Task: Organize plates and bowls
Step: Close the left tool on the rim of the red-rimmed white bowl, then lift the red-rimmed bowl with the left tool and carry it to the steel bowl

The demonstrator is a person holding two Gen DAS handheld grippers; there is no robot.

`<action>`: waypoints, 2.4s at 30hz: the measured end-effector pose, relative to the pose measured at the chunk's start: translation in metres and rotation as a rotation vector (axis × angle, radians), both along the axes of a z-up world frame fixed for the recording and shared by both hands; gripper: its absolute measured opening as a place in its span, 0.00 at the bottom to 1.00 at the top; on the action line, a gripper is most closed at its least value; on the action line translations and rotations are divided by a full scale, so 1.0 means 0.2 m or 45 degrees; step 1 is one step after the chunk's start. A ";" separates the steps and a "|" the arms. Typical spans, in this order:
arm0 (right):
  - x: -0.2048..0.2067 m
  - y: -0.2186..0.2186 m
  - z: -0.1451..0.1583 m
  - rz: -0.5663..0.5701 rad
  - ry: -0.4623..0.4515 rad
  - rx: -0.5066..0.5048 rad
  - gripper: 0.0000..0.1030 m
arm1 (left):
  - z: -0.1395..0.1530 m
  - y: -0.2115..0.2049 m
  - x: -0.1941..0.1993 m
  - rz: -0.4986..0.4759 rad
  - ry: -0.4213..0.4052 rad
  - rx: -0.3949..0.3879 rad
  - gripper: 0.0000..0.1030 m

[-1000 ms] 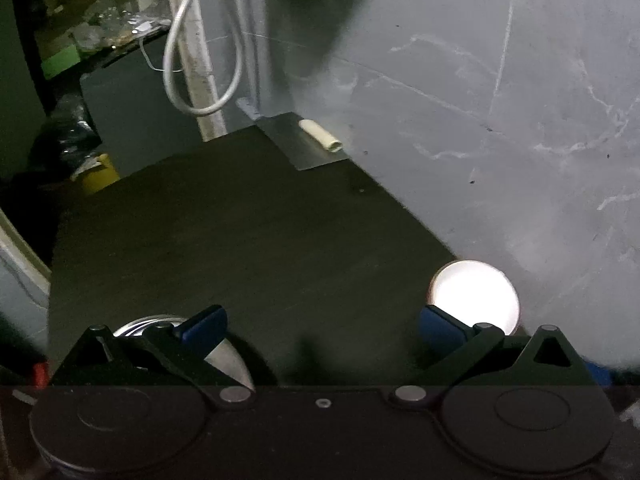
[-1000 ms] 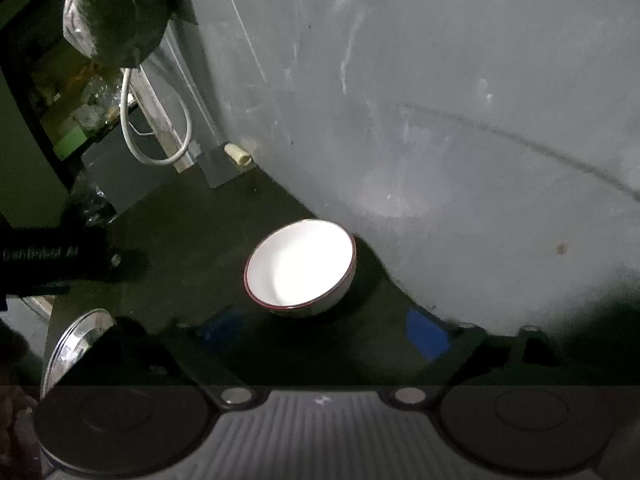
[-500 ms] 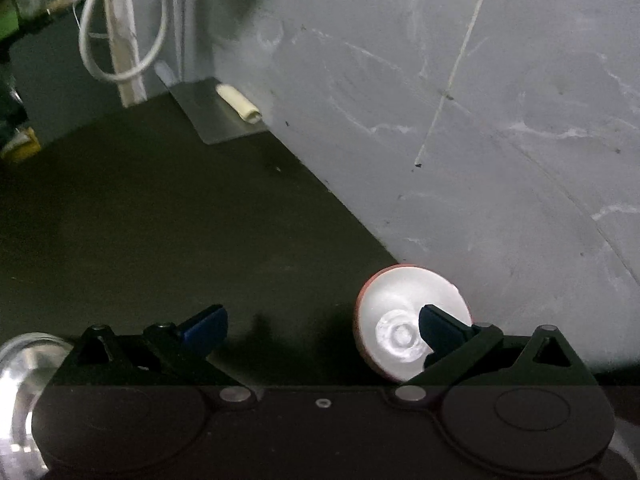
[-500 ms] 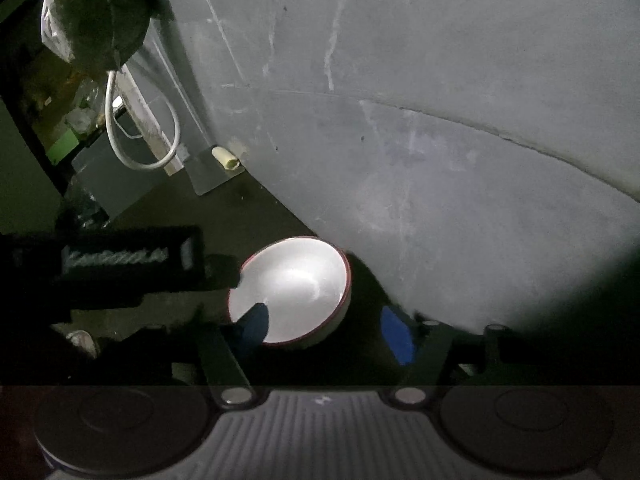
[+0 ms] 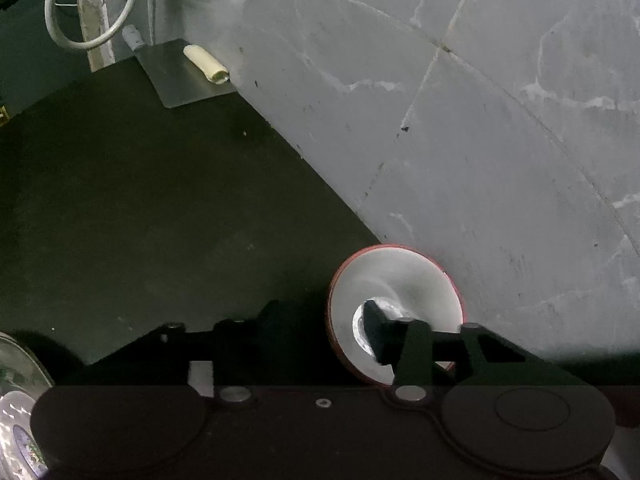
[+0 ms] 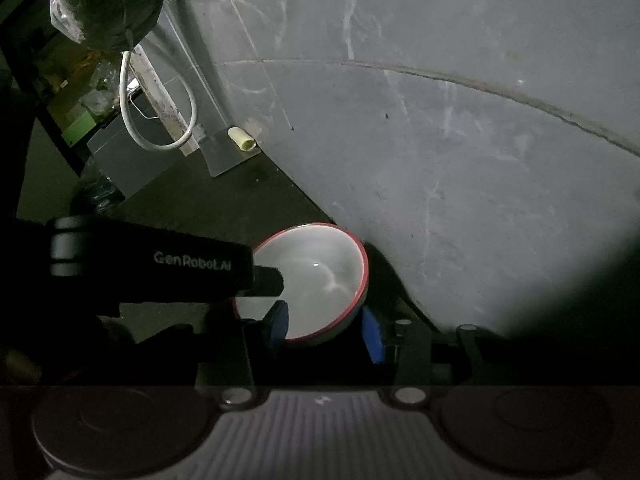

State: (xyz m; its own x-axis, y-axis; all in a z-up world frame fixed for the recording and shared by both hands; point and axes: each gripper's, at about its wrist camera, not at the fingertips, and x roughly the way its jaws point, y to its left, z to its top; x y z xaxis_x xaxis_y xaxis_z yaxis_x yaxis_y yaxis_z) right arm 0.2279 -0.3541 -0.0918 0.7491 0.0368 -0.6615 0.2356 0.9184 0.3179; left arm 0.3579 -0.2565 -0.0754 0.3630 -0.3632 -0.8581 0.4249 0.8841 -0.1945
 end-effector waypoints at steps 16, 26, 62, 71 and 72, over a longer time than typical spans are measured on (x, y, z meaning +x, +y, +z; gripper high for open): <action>-0.06 0.01 0.02 0.093 -0.036 0.047 0.31 | 0.09 0.06 -0.07 -0.026 -0.064 -0.016 0.19; -0.18 0.14 0.28 0.205 -0.267 0.022 0.30 | 0.43 0.28 -0.29 0.079 -0.293 -0.080 0.19; -0.91 1.17 0.56 0.856 -0.238 -0.267 0.28 | 0.53 1.31 -1.45 0.578 -0.379 -0.180 0.20; -0.90 1.19 0.44 0.927 -0.028 -0.297 0.28 | 0.38 1.31 -1.53 0.581 -0.235 -0.134 0.20; -0.89 1.19 0.43 0.934 -0.006 -0.297 0.28 | 0.36 1.30 -1.53 0.578 -0.218 -0.126 0.20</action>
State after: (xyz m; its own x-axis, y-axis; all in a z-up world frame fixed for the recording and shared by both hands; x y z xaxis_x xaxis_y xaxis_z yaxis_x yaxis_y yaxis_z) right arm 0.0498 -0.1166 -0.0054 0.5900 0.3851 -0.7097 -0.4604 0.8825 0.0961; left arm 0.0510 0.0042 -0.0025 0.6364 -0.2124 -0.7416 0.0343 0.9682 -0.2478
